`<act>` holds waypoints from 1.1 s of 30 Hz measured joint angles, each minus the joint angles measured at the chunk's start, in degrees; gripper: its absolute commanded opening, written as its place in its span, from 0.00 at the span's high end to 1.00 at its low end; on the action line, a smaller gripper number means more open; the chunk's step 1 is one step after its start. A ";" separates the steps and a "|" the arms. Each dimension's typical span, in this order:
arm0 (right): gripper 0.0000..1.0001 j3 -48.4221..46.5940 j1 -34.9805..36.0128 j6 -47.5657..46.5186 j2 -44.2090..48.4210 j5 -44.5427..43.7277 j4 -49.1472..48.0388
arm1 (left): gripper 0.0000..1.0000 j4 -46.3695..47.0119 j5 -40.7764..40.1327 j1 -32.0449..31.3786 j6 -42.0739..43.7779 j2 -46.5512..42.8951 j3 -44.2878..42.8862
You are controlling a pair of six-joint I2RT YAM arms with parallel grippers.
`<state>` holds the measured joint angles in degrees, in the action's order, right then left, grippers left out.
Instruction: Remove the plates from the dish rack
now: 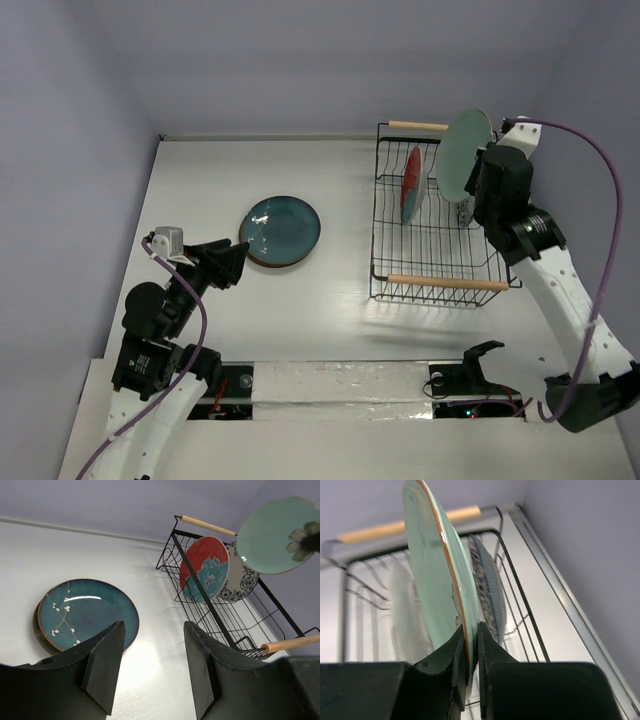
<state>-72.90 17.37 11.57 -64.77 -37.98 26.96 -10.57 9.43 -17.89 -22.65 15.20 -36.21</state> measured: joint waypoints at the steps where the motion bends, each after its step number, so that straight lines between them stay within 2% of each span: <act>1: 1.00 -0.74 1.55 -0.20 1.60 -0.68 0.35 | 0.53 0.00 0.00 0.00 0.00 0.00 0.00; 4: 1.00 -3.32 7.56 0.13 4.68 -0.98 0.44 | 0.53 0.00 -0.02 0.00 0.00 0.00 0.00; 8: 1.00 -4.28 14.23 3.52 5.03 6.40 -3.82 | 0.56 0.00 -0.04 0.00 -0.02 0.02 0.00; 11: 1.00 -4.85 18.86 6.45 -0.48 12.63 -7.74 | 0.66 -0.02 -0.11 0.00 -0.17 0.04 0.00; 15: 1.00 -6.73 22.08 10.80 -13.09 22.27 -13.77 | 0.86 -0.02 -0.50 0.00 -0.39 0.07 0.00; 16: 1.00 -6.75 22.67 12.02 -16.57 24.41 -14.75 | 0.95 -0.02 -0.59 0.00 -0.39 0.07 0.00; 18: 1.00 -6.78 23.71 13.97 -22.01 27.67 -15.21 | 1.00 -0.04 -0.85 0.00 -0.44 0.09 0.00; 22: 1.00 -6.86 25.07 18.27 -30.80 32.96 -15.87 | 1.00 -0.07 -1.20 0.00 -0.42 0.13 0.00; 27: 1.00 -6.88 25.18 23.39 -36.89 35.26 -19.02 | 0.92 -0.07 -1.18 0.00 -0.44 0.37 0.00; 31: 1.00 -6.88 25.11 26.47 -39.63 36.13 -22.40 | 0.74 -0.07 -1.14 0.00 -0.44 0.42 0.00; 33: 1.00 -6.88 24.90 28.00 -40.96 37.22 -24.57 | 0.70 -0.07 -1.18 0.00 -0.44 0.42 0.00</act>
<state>-79.79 42.26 39.57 -105.73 -0.75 2.39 -10.63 8.25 -17.89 -23.09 15.62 -36.21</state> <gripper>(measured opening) 0.135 0.264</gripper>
